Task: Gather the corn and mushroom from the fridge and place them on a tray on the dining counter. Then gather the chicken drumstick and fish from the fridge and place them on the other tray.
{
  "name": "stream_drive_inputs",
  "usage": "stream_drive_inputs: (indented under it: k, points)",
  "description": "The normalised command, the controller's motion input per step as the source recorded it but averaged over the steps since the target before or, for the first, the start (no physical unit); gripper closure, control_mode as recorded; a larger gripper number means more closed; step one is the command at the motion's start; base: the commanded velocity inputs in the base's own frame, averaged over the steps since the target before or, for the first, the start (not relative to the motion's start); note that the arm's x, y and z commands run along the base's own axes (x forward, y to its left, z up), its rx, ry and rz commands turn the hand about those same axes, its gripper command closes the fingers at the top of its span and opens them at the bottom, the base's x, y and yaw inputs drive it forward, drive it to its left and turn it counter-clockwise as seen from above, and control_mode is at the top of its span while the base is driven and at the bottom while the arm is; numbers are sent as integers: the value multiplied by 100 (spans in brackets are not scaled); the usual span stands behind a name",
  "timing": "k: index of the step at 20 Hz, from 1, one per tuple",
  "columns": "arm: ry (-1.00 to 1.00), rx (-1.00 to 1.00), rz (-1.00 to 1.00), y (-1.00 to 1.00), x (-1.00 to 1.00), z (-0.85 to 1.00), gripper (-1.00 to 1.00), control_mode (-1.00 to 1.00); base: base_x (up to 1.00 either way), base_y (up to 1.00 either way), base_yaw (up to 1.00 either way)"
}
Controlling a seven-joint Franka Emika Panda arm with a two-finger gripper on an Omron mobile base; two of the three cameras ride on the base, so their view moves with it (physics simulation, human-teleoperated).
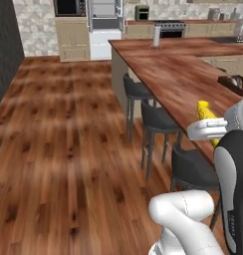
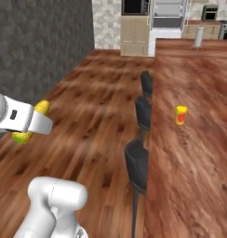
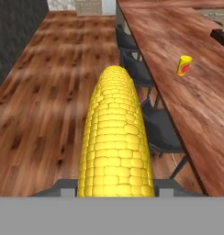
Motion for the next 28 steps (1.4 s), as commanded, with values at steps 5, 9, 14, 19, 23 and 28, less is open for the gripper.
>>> stream_drive_inputs:
  k: [5,9,14,19,23,28]
  points:
    - [0,0,0,0,0,0,100,100,-100,-27,1]
    - [0,0,0,0,0,0,100,100,-100,-62,5]
    - [0,0,0,0,0,0,100,100,-100,-75,6]
    - [0,0,0,0,0,0,100,100,-90,-77,6]
    - [0,0,0,0,0,0,100,100,-35,-97,9]
    - [0,0,0,0,0,0,100,100,-5,-100,10]
